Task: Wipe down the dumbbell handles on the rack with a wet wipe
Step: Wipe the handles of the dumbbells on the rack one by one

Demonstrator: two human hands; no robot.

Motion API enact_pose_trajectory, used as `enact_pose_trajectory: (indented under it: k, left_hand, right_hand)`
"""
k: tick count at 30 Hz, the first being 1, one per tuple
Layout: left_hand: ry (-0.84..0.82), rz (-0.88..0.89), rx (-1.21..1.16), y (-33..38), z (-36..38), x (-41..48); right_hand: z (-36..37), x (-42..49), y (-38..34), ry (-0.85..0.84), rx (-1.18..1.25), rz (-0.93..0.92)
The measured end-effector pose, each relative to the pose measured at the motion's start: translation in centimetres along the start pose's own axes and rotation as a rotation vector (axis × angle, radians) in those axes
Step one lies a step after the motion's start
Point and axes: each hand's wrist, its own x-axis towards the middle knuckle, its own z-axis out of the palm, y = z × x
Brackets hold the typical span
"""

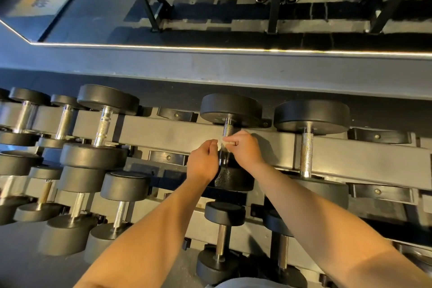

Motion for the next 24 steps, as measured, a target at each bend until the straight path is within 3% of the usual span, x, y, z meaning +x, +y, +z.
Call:
enact_pose_trajectory:
  k: [3,7,9,17,22,24]
  left_hand:
    - [0.003,-0.014,0.005,0.1,0.1,-0.1]
    - [0.004,-0.031,0.003,-0.2,0.2,0.1]
    - [-0.001,-0.045,0.008,-0.1,0.2,0.1]
    - [-0.019,-0.004,0.013,-0.3,0.3,0.1]
    - [-0.018,0.007,0.019,-0.2,0.2,0.1]
    - [-0.017,0.02,0.012,-0.1,0.2,0.1]
  right_hand:
    - [-0.5,0.3,-0.3,-0.089,0.007,0.056]
    - [-0.6,2.0,-1.4,0.071,0.079,0.092]
    - [-0.4,1.5,-1.4,0.071,0.083,0.098]
    - [-0.4,-1.0,0.4,-0.205,-0.004,0.23]
    - [-0.7,1.2,-0.2,0.211,0.263,0.221]
    - [-0.3,2.2,-0.8,0.28,0.289,0.22]
